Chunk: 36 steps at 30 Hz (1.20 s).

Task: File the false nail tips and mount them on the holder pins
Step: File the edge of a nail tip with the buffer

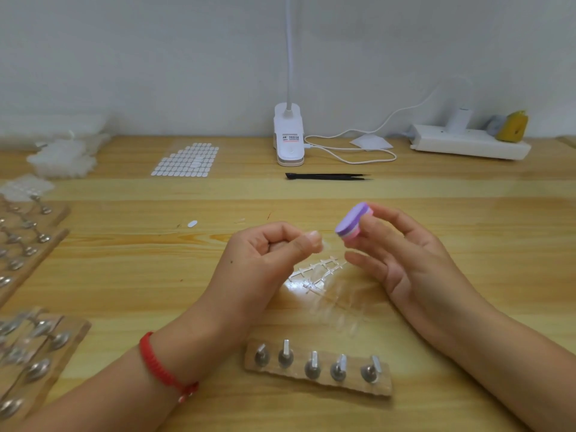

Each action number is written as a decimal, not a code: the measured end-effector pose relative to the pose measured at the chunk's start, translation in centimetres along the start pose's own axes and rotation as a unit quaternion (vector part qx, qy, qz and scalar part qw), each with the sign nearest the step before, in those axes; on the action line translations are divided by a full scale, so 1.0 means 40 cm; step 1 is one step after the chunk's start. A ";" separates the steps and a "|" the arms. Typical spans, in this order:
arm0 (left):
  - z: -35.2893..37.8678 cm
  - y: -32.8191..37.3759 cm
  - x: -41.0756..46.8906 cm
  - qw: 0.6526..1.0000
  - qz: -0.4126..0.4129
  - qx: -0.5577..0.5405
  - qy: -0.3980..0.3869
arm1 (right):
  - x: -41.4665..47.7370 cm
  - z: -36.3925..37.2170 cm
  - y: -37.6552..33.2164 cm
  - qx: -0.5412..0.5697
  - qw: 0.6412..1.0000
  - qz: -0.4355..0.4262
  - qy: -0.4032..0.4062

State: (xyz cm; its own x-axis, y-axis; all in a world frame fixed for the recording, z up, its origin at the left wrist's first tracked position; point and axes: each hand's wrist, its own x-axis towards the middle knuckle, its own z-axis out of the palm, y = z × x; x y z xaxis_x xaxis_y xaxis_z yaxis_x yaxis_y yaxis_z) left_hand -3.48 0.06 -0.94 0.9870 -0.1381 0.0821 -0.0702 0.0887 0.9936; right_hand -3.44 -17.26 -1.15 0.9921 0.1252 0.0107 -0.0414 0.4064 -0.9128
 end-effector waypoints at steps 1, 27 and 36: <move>-0.001 -0.001 0.001 1.000 -0.004 -0.007 0.006 | 0.000 -0.002 0.000 -0.002 1.000 0.000 -0.002; -0.003 -0.007 0.001 1.000 0.012 0.009 -0.010 | -0.011 0.013 0.005 -0.108 0.991 -0.017 -0.073; 0.001 -0.004 -0.001 0.999 0.018 0.037 -0.026 | -0.005 0.006 0.002 -0.051 0.998 -0.023 -0.023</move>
State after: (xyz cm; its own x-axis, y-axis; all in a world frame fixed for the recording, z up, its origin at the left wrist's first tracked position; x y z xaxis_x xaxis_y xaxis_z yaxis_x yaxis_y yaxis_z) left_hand -3.52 0.01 -1.10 0.9751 -0.1868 0.1194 -0.1174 0.0216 0.9928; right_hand -3.66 -17.04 -1.12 0.9861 0.1508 0.0698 0.0184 0.3183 -0.9478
